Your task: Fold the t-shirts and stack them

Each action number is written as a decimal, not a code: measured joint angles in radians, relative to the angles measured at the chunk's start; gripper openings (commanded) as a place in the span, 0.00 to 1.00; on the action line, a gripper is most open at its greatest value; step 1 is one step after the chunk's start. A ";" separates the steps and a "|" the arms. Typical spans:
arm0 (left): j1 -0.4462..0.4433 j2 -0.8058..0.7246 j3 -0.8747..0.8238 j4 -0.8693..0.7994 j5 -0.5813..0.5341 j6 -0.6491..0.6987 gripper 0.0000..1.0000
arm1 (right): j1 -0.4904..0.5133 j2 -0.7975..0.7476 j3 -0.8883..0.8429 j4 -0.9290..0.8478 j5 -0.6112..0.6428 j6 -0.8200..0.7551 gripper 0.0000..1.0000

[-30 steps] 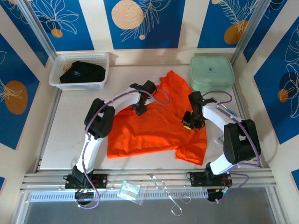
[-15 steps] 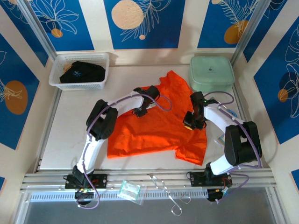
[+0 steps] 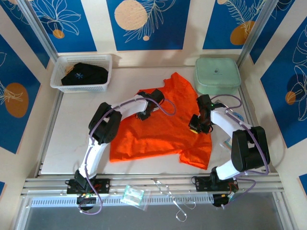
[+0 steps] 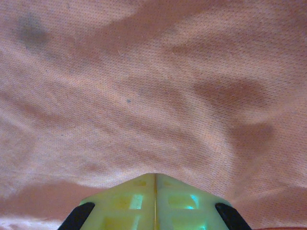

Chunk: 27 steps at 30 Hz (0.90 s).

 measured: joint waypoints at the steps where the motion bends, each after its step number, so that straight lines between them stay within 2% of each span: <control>1: -0.002 -0.001 0.000 0.005 -0.004 0.000 0.26 | 0.000 0.000 -0.002 0.002 0.000 0.000 0.09; 12: -0.016 -0.048 0.000 0.019 -0.069 0.023 0.17 | 0.000 0.000 -0.006 0.010 -0.008 0.000 0.09; 20: -0.023 -0.056 0.002 0.008 -0.116 0.027 0.17 | 0.000 0.002 -0.009 0.026 -0.023 0.000 0.09; 24: -0.027 -0.064 0.012 -0.007 -0.155 0.041 0.09 | 0.003 0.024 -0.002 0.029 -0.029 -0.010 0.09; 27: -0.028 -0.082 0.012 -0.017 -0.191 0.052 0.01 | 0.003 0.093 0.074 0.000 -0.027 -0.045 0.13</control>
